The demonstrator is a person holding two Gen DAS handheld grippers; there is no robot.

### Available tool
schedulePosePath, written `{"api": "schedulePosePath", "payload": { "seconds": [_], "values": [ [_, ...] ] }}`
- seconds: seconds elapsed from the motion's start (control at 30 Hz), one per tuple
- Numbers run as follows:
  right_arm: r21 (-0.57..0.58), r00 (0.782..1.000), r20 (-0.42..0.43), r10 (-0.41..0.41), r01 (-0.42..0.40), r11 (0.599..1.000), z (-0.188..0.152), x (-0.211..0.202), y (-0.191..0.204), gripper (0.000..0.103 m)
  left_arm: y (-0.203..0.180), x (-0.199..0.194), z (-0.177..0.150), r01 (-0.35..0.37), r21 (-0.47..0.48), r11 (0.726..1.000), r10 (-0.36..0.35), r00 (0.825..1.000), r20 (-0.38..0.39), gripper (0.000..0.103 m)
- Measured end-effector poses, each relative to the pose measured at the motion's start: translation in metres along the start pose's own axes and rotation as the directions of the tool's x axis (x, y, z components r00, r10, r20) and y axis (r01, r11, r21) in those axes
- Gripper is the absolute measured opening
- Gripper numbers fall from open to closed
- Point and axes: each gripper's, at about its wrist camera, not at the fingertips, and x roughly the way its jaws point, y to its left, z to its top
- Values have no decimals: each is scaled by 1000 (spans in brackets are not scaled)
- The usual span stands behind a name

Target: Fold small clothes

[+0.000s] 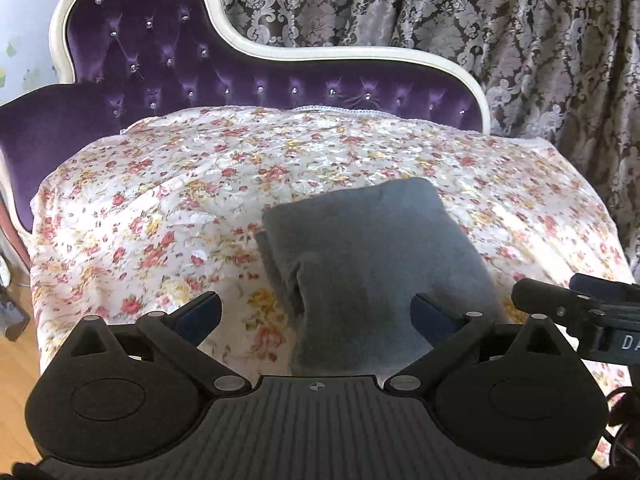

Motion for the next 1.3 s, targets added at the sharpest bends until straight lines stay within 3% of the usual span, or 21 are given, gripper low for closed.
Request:
{"api": "schedulePosePath", "payload": {
  "seconds": [0.27,0.4,0.53,0.77,1.3],
  "values": [
    [11,999,-1,-51,51,999,-13,-23,6,102,-10,-22,-14,-46,25,999,46,999,18,102],
    [-13,996,-3,-85,85,996,-19,-31,12,102,-18,-25,-15,-93,61,994,95,995,-24,102],
    [-4,996,11,-85,85,996,-24,-42,16,102,-22,-31,-20,-142,98,985,143,990,-10,102],
    [2,995,17,-99,99,995,-26,-52,24,102,-18,-36,-24,-112,47,993,114,993,-34,102],
    [3,996,-30,-83,83,997,-28,-53,29,102,-18,-34,-28,-101,33,994,103,993,-65,102]
  ]
}}
